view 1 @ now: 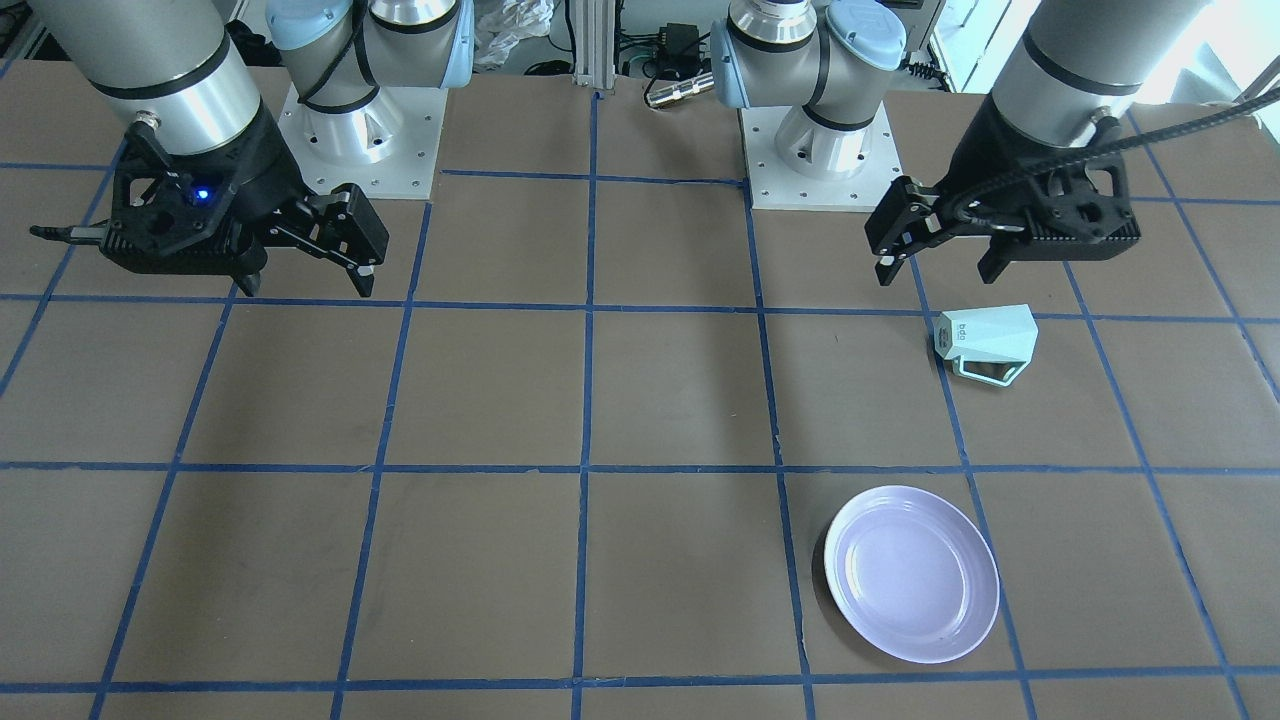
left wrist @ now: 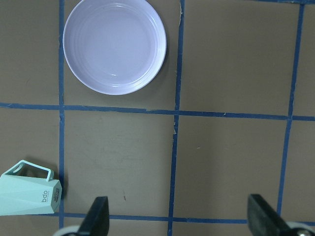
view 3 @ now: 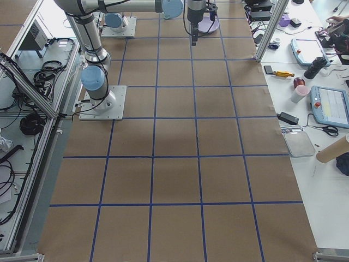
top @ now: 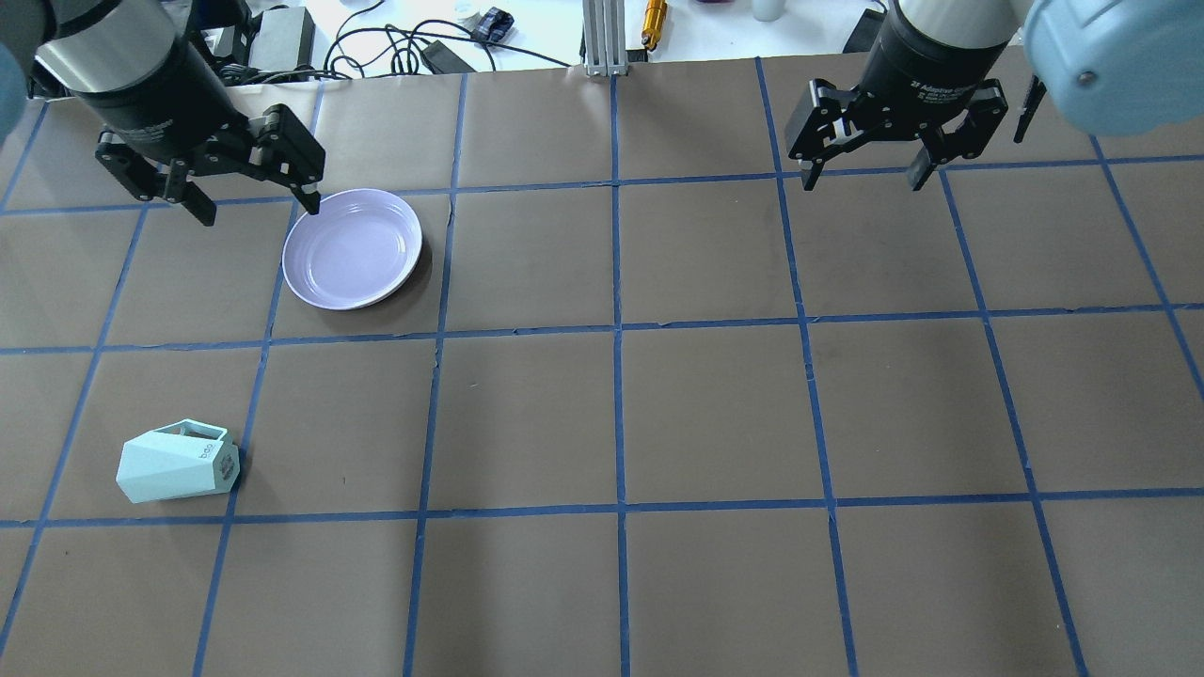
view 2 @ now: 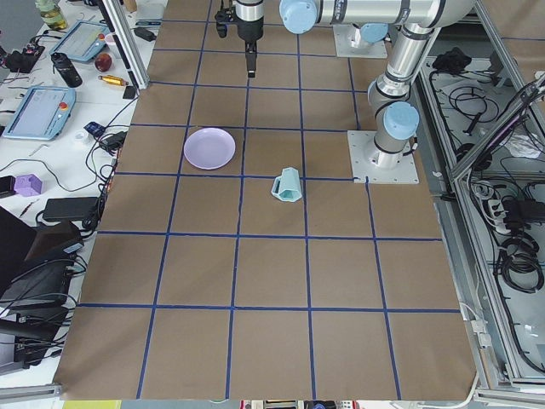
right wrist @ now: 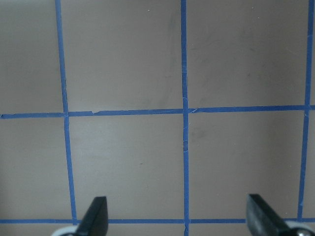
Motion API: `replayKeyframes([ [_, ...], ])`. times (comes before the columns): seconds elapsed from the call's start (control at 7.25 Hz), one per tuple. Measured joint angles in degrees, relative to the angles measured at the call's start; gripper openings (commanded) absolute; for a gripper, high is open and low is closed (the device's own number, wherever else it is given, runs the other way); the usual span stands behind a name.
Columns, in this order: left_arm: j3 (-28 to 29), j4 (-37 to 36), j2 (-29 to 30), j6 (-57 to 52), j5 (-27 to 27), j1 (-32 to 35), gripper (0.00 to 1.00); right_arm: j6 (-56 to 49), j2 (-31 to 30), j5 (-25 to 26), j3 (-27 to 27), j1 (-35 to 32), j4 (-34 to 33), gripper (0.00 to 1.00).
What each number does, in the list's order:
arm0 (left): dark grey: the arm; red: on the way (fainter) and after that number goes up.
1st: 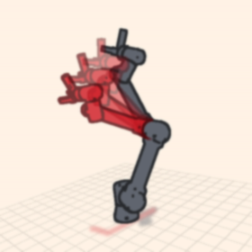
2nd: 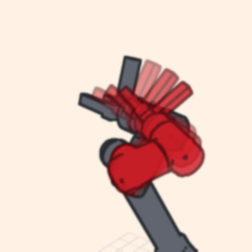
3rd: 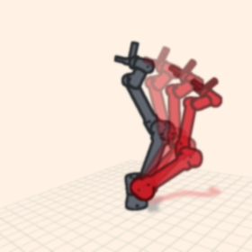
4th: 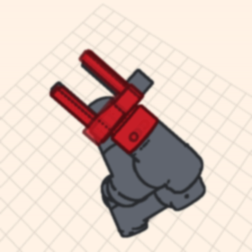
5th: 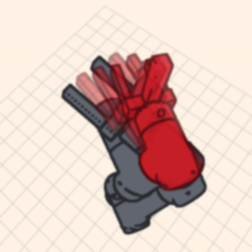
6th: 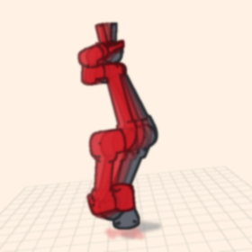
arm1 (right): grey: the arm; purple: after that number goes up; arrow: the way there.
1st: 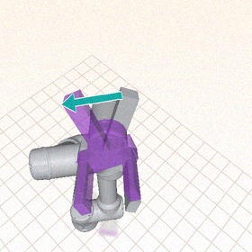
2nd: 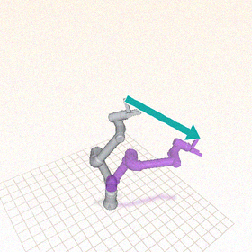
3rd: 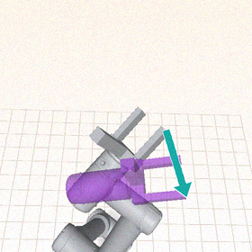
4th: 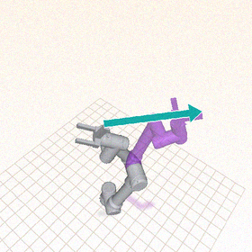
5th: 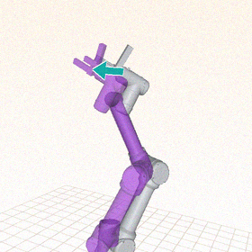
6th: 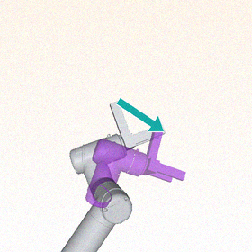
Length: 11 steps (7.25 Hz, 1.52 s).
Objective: Flip cup and place on plate
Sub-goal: 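Lower the left gripper onto the side-lying mint-green mug and grasp it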
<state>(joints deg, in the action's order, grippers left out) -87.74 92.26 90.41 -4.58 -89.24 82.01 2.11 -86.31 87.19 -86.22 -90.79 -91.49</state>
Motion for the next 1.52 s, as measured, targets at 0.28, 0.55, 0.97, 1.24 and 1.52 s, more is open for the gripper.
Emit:
replayKeyframes([
  [0.28,-0.1,4.6,-0.6,-6.5,0.0,-5.7,1.00,0.0,0.0,0.0,0.0,0.0,0.0,1.00],
  [0.55,-0.7,7.6,-0.5,-15.5,0.0,-12.2,1.00,0.0,0.0,0.0,0.0,0.0,0.0,1.00],
  [0.97,-4.5,8.7,0.4,-28.8,1.9,-24.8,1.00,0.0,0.0,0.0,0.0,0.0,0.0,1.00],
  [1.24,-7.3,8.5,1.5,-35.6,2.9,-31.5,1.00,0.0,0.0,0.0,0.0,0.0,0.0,1.00],
  [1.52,-9.2,8.1,3.4,-42.3,3.7,-35.9,1.00,0.0,0.0,0.0,0.0,0.0,0.0,1.00],
])
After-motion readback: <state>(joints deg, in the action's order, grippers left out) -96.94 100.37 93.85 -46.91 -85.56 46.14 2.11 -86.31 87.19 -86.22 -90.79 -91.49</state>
